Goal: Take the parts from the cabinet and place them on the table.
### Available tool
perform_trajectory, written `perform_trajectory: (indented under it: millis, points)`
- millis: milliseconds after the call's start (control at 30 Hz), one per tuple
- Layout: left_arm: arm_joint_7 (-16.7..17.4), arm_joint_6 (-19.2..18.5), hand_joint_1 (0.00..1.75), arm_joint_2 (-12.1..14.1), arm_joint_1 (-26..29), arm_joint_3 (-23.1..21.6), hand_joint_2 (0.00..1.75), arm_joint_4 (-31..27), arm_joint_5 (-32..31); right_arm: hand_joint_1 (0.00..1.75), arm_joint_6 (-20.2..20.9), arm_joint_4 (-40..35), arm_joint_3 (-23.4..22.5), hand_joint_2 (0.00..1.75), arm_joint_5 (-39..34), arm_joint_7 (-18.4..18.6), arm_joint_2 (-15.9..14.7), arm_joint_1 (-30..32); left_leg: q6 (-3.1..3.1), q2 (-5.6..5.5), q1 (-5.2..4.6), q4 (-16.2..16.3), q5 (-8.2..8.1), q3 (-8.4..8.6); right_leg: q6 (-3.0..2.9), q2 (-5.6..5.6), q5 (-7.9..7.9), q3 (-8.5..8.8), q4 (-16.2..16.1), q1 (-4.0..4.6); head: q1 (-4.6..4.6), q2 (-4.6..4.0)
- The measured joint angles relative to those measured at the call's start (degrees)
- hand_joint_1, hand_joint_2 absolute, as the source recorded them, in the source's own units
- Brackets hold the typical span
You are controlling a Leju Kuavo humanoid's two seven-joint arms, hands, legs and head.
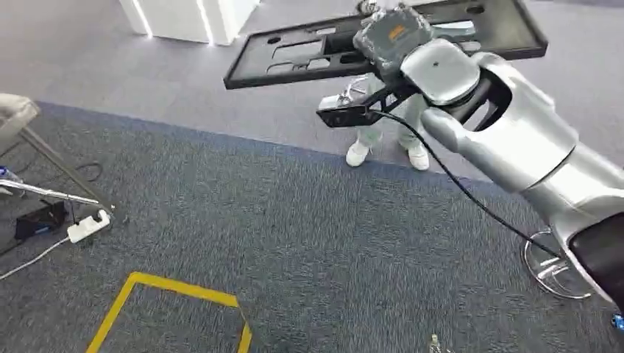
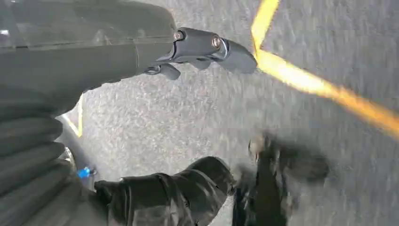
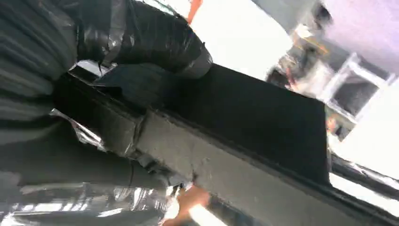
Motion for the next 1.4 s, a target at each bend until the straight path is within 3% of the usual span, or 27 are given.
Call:
perform_trajectory:
  millis: [67,100,167,233,267,300,400,433,467,500,600,667,700,733,767,800,900,933,1000,1067,1100,1167,1200,1233,1267,1300,1400]
  points:
    - [0.0,-0.02,0.0,0.0,-0.29,0.0,1.75,0.0,0.0,1.61,-0.17,0.32,0.11,1.75,0.06,-0.09,0.0,0.31,0.12,-1.44,0.08,0.02,-0.05,0.03,0.47,1.18,-3.03,-4.57,8.6,-0.2,0.09,0.0]
    - [-0.02,-0.02,0.0,-0.02,-0.35,0.02,1.75,0.0,0.02,1.61,-0.17,0.55,0.22,1.75,0.04,-0.13,-0.02,0.66,0.11,-2.34,0.19,0.14,-0.06,0.02,0.74,1.25,-2.93,-5.96,10.53,-0.42,0.02,0.0]
    - [-0.04,-0.02,0.0,-0.06,-0.3,0.02,1.75,0.0,0.02,1.61,-0.11,0.87,0.28,1.75,0.09,-0.11,-0.02,1.06,-0.25,-3.99,0.59,0.72,-0.3,-0.05,1.32,1.32,0.77,-4.76,6.7,-1.06,0.07,0.0]
    - [-0.18,-0.02,0.0,-0.17,-0.21,0.02,1.75,0.0,0.0,1.61,-0.15,1.11,0.33,1.75,0.33,-0.13,-0.24,0.92,-1.12,-5.69,1.15,2.21,-0.99,-0.47,2.08,3.11,5.73,-0.47,-2.62,-2.1,0.09,0.0]
    - [-0.44,0.07,0.0,-0.17,-0.06,0.04,1.75,0.0,0.02,1.61,-0.49,1.22,0.37,1.75,0.52,-0.13,-0.48,0.95,-1.57,-6.42,1.37,2.77,-1.29,-1.15,2.39,6.63,4.13,0.07,-3.56,-2.56,0.1,0.0]
    - [-0.52,0.13,0.0,-0.15,-0.28,0.04,1.75,0.0,0.02,1.61,-0.85,1.2,0.44,1.75,0.59,-0.28,-0.5,0.83,-1.97,-7.12,1.19,3.99,-1.39,-1.92,2.0,7.16,4.43,0.27,-4.17,-2.36,0.06,0.02]
    - [-1.33,0.11,0.0,-0.26,0.35,0.07,1.75,0.0,0.04,1.61,-1.11,1.53,0.48,1.75,0.7,-0.74,-0.59,0.78,-3.38,-9.19,2.03,2.87,-0.5,-2.35,0.58,4.69,4.71,0.3,-4.21,-1.44,0.39,0.0]
    - [-1.47,0.09,0.0,-0.26,0.55,0.07,1.75,0.0,0.04,1.61,-1.05,1.57,0.48,1.75,0.72,-0.74,-0.55,0.5,-3.38,-8.1,2.13,3.19,-0.78,-2.71,0.05,3.74,5.04,0.74,-4.8,-1.94,0.35,0.0]
    - [-1.46,0.0,0.0,-0.42,0.57,0.07,1.75,0.0,0.04,1.61,-1.03,1.59,0.48,1.75,0.72,-0.79,-0.5,0.29,-3.52,-4.46,1.43,4.63,-1.71,-3.26,-0.31,3.14,5.06,1.14,-5.2,-1.87,-0.11,0.0]
    - [-1.42,0.04,0.0,-0.44,0.46,0.07,1.75,-0.02,0.04,1.61,-0.94,1.62,0.48,1.75,0.7,-0.96,-0.48,-0.22,-3.68,-2.25,1.51,7.83,-3.54,-4.77,-0.55,2.43,5.07,1.31,-5.4,-1.62,-0.48,0.0]
    - [-1.31,0.22,0.0,-0.59,0.18,0.07,1.75,-0.02,0.04,1.61,-0.68,1.64,0.48,1.75,0.61,-0.87,-0.5,-0.56,-3.76,-0.66,1.78,18.27,-7.36,-9.94,-0.96,-0.02,4.78,1.58,-5.37,-0.91,-0.55,0.0]
    - [-1.31,0.35,0.0,-0.74,0.25,0.07,1.75,-0.02,0.07,1.61,-0.44,1.62,0.5,1.75,0.55,-0.74,-0.5,-0.33,-3.56,-0.56,1.76,15.34,-5.04,-8.42,-1.04,-1.4,4.6,1.68,-5.35,-0.71,-0.55,0.0]
    - [-1.31,0.35,0.0,-0.74,0.28,0.07,1.75,-0.02,0.07,1.61,-0.3,1.57,0.5,1.75,0.55,-0.61,-0.5,-0.36,-3.44,-0.21,1.72,10.85,-2.91,-5.93,-0.96,-2.1,4.47,1.78,-5.35,-0.6,-0.59,0.0]
    - [-1.31,0.37,0.0,-0.74,0.26,0.07,1.75,-0.02,0.07,1.61,-0.3,1.57,0.5,1.75,0.54,-0.5,-0.5,-0.45,-3.25,0.9,1.66,6.04,-1.04,-3.11,-0.81,-2.72,4.33,1.95,-5.35,-0.55,-0.57,0.0]
    - [-1.31,0.39,0.0,-0.77,0.1,0.09,1.75,-0.02,0.07,1.61,-0.31,1.57,0.5,1.75,0.55,-0.41,-0.5,-0.6,-3.02,3.67,0.96,2.96,-1.82,-1.79,-0.64,-3.32,4.18,2.04,-5.47,-0.47,-0.55,0.0]
    - [-1.31,0.44,0.0,-0.79,0.09,0.09,1.75,-0.02,0.07,1.61,-0.31,1.59,0.5,1.75,0.55,-0.33,-0.55,-0.71,-2.7,3.89,0.61,2.52,-1.33,-1.37,-0.35,-3.8,4.03,1.99,-5.41,-0.01,-0.44,0.0]
    - [-1.31,0.61,0.0,-0.7,0.21,0.09,1.75,0.0,0.15,1.61,-0.26,1.57,0.54,1.75,0.48,-0.28,-0.66,-0.41,-1.87,1.62,0.02,2.27,-1.18,-1.56,0.57,-5.33,3.99,2.57,-6.05,-0.46,-0.5,0.0]
    - [-1.31,0.63,0.0,-0.68,0.23,0.11,1.75,0.0,0.2,1.61,-0.24,1.44,0.52,1.75,0.42,-0.26,-0.63,-0.28,-1.24,1.05,0.65,1.43,-0.85,-0.66,1.12,-5.12,3.56,2.81,-5.98,-0.54,-0.44,0.02]
    - [-1.29,0.64,0.0,-0.68,0.29,0.11,1.75,0.0,0.2,1.61,-0.15,1.46,0.55,1.75,0.42,-0.17,-0.85,-0.26,-0.69,-0.01,0.65,0.87,-0.81,-0.08,0.9,-0.37,1.13,1.11,-2.08,-0.82,0.0,0.0]
    - [-1.29,0.68,0.0,-0.7,0.0,0.13,1.75,0.0,0.2,1.61,0.02,1.46,0.55,1.75,0.42,-0.13,-0.87,-0.05,-0.35,-1.3,0.69,0.93,-0.86,-0.07,0.9,1.03,-2.38,-3.86,6.95,-0.79,0.09,0.0]
    - [-1.29,0.68,0.0,-0.77,-0.08,0.13,1.75,0.0,0.2,1.61,0.13,1.49,0.61,1.75,0.42,-0.09,-0.94,0.34,-0.29,-2.09,0.68,1.01,-0.91,-0.08,1.01,1.2,-2.87,-5.93,10.1,-0.79,0.0,0.0]
    - [-1.18,0.72,0.0,-0.9,-0.08,0.15,1.75,0.0,0.17,1.61,0.44,1.49,0.85,1.75,0.4,0.0,-1.27,0.98,-0.29,-3.68,0.73,1.22,-0.98,-0.05,1.04,1.21,-0.65,-6.32,9.14,-0.87,0.11,0.0]
    - [-1.09,0.79,0.0,-1.03,-0.04,0.15,1.75,0.0,0.11,1.61,0.63,1.44,0.85,1.75,0.41,0.04,-1.36,1.05,-0.46,-4.73,0.81,1.52,-1.12,-0.05,1.04,1.5,2.31,-4.7,4.87,-1.06,0.13,0.0]
    - [-1.03,0.85,0.0,-1.16,0.05,0.15,1.75,0.0,0.0,1.61,0.79,1.42,0.85,1.75,0.39,0.15,-1.49,1.01,-0.74,-5.52,0.9,1.91,-1.32,-0.08,1.03,2.61,5.06,-2.5,-0.16,-1.32,0.11,0.0]
    - [-0.96,0.94,0.0,-1.27,0.12,0.15,1.75,0.0,-0.07,1.61,0.88,1.4,0.85,1.75,0.39,0.2,-1.57,0.98,-1.06,-6.24,1.02,2.27,-1.59,-0.35,1.07,5.4,6.22,-0.9,-4.09,-1.66,0.13,0.0]
    - [-0.96,1.11,0.0,-1.33,-0.06,0.15,1.75,0.0,-0.13,1.61,1.0,1.25,0.87,1.75,0.39,0.24,-1.75,0.95,-1.43,-6.88,0.68,3.02,-1.77,-1.02,1.27,7.04,5.43,-0.24,-4.9,-1.81,0.0,0.0]
    - [-0.9,1.31,0.0,-1.46,0.24,0.15,1.75,0.0,-0.15,1.61,1.42,0.85,0.9,1.75,0.39,0.35,-2.08,1.24,-2.57,-9.18,1.57,2.39,-1.18,-1.45,0.48,4.58,5.7,-0.17,-4.84,-1.06,0.11,0.0]
